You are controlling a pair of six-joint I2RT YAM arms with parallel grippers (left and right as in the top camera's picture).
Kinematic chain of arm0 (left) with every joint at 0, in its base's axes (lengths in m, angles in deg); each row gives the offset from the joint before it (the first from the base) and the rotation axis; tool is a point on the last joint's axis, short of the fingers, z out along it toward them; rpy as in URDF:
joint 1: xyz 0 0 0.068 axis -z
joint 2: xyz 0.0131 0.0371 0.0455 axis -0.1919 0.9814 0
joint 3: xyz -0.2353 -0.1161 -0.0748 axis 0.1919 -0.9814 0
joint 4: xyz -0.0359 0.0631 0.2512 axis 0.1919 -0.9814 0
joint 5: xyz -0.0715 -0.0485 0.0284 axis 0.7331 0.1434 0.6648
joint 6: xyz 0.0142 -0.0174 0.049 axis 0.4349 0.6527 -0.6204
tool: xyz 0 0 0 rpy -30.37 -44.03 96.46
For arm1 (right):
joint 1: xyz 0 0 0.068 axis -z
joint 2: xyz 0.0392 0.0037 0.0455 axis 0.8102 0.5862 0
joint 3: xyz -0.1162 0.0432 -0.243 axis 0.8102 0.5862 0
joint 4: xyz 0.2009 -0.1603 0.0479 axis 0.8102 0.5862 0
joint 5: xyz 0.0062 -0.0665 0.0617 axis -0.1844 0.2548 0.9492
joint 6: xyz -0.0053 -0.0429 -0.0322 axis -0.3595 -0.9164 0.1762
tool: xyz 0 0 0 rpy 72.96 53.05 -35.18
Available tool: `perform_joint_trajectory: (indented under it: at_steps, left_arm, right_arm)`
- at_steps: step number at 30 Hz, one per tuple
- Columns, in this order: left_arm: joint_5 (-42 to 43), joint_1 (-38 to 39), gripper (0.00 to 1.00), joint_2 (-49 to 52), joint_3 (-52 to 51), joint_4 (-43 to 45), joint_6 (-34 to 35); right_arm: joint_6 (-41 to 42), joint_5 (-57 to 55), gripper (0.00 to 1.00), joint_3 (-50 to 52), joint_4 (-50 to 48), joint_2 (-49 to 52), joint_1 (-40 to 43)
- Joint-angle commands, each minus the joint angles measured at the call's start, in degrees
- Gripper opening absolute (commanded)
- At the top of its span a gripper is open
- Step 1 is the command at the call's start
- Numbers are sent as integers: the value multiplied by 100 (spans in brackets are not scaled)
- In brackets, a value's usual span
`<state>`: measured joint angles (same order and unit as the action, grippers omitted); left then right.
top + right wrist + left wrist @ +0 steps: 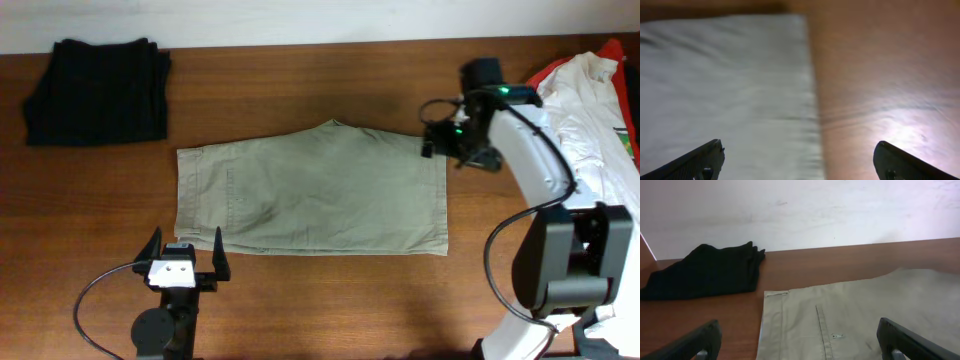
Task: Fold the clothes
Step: 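Release the pants and retract the right gripper to the pile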
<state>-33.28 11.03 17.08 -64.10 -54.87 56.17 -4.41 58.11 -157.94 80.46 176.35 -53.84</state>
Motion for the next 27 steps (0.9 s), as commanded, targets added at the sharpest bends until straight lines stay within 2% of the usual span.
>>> perform_joint_trajectory:
  at_steps: [1, 6, 10, 15, 20, 23, 27]
  left_arm:
    - [-39, -24, 99, -22, -46, 0, -70]
    - [-39, -24, 99, -22, -46, 0, -70]
    - [-39, -24, 99, -22, -46, 0, -70]
    - [-39, -24, 99, -22, -46, -2, -70]
    - [-39, -24, 99, -22, -46, -2, -70]
    - [-42, -24, 99, -22, -46, -2, -70]
    - [-39, -24, 99, -22, -46, -2, -70]
  right_arm:
    - [-118, 17, 99, 448, -181, 66, 136]
    - [-120, 153, 100, 898, -490, 68, 31]
    - [-184, 146, 80, 1213, -782, 70, -37]
    - [-184, 254, 80, 1851, -1384, 70, -37]
    - [-184, 431, 80, 2041, -1596, 70, -52]
    - [-181, 457, 72, 2052, -1633, 70, -105]
    - [-179, 472, 56, 2052, -1672, 70, -221]
